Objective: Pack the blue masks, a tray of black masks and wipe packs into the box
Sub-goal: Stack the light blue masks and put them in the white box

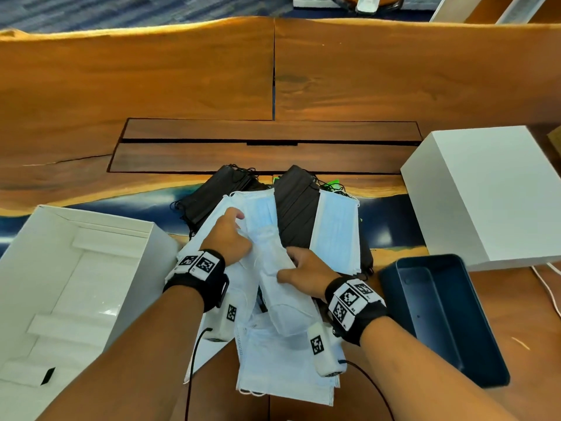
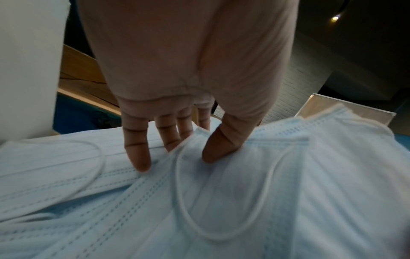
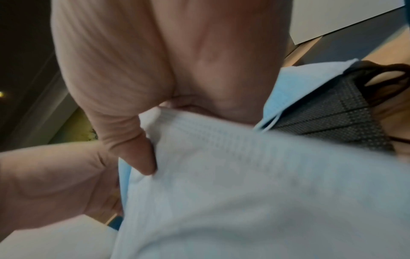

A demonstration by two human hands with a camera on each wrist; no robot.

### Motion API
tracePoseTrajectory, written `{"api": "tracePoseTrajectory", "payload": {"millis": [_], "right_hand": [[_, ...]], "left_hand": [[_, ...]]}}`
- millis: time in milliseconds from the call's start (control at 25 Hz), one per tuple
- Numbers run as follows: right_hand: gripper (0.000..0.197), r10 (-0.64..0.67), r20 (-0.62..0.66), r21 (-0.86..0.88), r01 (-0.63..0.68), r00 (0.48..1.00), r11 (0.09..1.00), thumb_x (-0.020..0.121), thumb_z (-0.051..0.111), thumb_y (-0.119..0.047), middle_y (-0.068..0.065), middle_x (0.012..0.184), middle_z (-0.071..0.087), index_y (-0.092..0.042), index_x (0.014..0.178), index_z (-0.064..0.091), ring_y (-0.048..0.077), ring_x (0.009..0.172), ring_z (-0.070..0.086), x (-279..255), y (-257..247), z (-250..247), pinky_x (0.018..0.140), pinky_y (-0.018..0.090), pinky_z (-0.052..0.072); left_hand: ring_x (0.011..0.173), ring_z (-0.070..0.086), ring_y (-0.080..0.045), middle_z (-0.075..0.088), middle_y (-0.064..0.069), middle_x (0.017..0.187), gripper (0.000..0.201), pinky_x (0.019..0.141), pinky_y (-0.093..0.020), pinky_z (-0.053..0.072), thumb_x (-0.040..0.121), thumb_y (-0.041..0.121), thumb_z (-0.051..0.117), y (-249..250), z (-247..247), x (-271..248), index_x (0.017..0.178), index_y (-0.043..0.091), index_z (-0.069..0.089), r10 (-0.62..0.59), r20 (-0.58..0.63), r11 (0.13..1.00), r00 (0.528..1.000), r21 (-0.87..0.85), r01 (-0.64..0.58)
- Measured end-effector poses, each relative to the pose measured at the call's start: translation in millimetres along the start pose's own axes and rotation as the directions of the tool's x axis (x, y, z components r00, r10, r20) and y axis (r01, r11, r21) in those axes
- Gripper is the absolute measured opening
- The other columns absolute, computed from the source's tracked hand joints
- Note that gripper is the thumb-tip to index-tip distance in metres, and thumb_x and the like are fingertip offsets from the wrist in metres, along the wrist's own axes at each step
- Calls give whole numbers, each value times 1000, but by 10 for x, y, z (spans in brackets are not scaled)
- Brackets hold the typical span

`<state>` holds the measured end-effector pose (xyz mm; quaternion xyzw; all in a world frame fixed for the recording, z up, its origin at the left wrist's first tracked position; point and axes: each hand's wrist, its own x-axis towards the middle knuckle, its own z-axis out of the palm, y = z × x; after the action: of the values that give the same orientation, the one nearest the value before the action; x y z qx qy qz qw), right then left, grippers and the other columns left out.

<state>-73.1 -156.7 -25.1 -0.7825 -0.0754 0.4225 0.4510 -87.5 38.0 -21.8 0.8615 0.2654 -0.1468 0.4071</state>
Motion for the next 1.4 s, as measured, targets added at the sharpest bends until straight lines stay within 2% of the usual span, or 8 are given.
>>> {"api": "tracePoseTrajectory", "payload": {"millis": [360,480,600,800,960,1160,1320,1400], "right_hand": [[18,28,-211,573,100,977,813,61,50,7,5,65,59,-8,67,58,23,64,57,-230,-406,-389,63,27,48],[15,25,-104,476,28,994,879,69,63,4,7,77,69,-7,78,66,22,72,66,-220,-374,-152,71,30,53],[6,121,-169,377,-50,978,925,81,62,-5,11,95,68,-8,86,65,28,93,64,-110,-170,82,80,32,50],[32,148,-82,451,-96,986,887,86,60,-15,9,118,63,-7,117,60,26,112,58,-78,-122,227,103,38,44],[56,54,34,301,-61,998,952,80,72,-19,8,125,63,-11,132,51,27,114,60,-44,-116,195,103,42,47],[67,95,234,-420,13,968,907,84,72,-31,2,134,51,-17,139,36,20,119,51,-117,17,248,102,33,44],[65,81,223,-379,10,971,925,83,73,-35,2,133,55,-16,138,45,20,121,53,-112,220,465,104,34,43],[65,97,240,-325,-14,966,946,82,75,-37,1,133,58,-18,139,49,20,122,54,-91,324,547,105,34,43]], "left_hand": [[76,55,-22,61,-7,82,20,58,-22,41,85,-5,56,-70,-90,-161,92,8,70,-46,35,958,998,-281,54],[69,45,-26,50,-17,81,17,57,-28,40,88,-1,49,-86,-113,-225,84,8,63,-138,169,777,976,-593,212],[96,62,-42,63,-26,111,34,77,-40,50,94,15,49,-99,-137,-402,121,-1,61,-122,289,528,949,-791,309],[113,64,-26,64,-11,130,58,89,-44,48,103,52,23,-75,-218,-685,129,17,60,22,373,343,927,-874,344],[114,65,-27,66,-10,127,51,96,-49,50,89,50,55,-191,-177,-758,128,19,61,35,337,428,941,-856,290],[105,64,-34,67,-10,116,50,77,-56,57,75,7,82,-687,-121,-758,120,18,62,-286,474,860,833,-257,441],[102,64,-37,67,-17,115,38,82,-55,56,80,-2,75,-846,87,-833,115,11,65,-321,486,797,813,-325,510],[97,65,-34,65,-23,119,35,80,-50,58,83,-6,69,-803,157,-842,117,4,64,-250,455,621,854,-602,502]]}}
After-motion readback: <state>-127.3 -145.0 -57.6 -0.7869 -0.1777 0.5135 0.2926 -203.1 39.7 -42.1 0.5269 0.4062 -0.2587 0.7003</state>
